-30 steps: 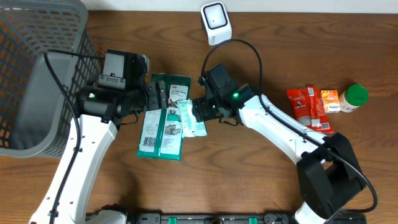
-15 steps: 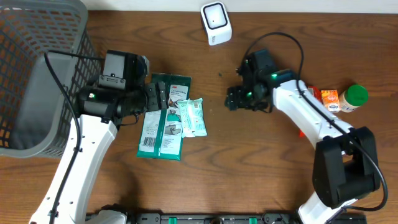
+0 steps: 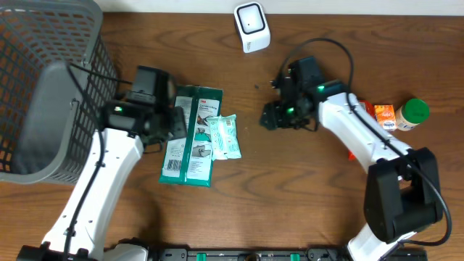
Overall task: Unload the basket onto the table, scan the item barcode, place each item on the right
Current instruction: 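Move the right gripper left over the pale green wipes pack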
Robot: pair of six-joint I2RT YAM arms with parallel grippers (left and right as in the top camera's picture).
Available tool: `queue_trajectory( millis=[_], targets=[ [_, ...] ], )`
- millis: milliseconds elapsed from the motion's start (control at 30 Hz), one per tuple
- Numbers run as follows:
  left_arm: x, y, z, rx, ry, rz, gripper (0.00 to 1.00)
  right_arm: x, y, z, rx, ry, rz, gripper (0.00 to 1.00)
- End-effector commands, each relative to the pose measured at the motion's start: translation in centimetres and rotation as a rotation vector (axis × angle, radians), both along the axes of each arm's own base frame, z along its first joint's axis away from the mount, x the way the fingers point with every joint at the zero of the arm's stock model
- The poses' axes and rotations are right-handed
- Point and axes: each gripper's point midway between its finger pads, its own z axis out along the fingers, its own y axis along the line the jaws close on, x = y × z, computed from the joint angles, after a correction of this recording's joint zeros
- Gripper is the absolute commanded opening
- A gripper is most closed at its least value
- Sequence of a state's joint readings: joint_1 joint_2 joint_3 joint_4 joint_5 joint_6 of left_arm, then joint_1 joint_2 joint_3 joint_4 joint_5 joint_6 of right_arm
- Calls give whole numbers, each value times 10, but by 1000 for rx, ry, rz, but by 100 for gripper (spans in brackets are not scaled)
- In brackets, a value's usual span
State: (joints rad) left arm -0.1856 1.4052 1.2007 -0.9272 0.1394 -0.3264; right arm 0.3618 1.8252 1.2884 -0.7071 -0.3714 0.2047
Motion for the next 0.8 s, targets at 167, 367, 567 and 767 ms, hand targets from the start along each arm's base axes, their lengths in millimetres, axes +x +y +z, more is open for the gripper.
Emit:
queue_trajectory(
  millis=[167,367,567,767],
  targets=[
    [9,69,2,30,-10,222,81,-18,79,6,-89,-172,89,58],
    [7,84,1,31,-5,271,94,-23,115,30,-235,-382,16,59],
    [7,84,1,31,-5,272,94,-36,130,18,-296,-426,-37,59],
    [7,84,1,31,-5,272,94,-39,138,-10,-372,-463,-25,51]
  ],
)
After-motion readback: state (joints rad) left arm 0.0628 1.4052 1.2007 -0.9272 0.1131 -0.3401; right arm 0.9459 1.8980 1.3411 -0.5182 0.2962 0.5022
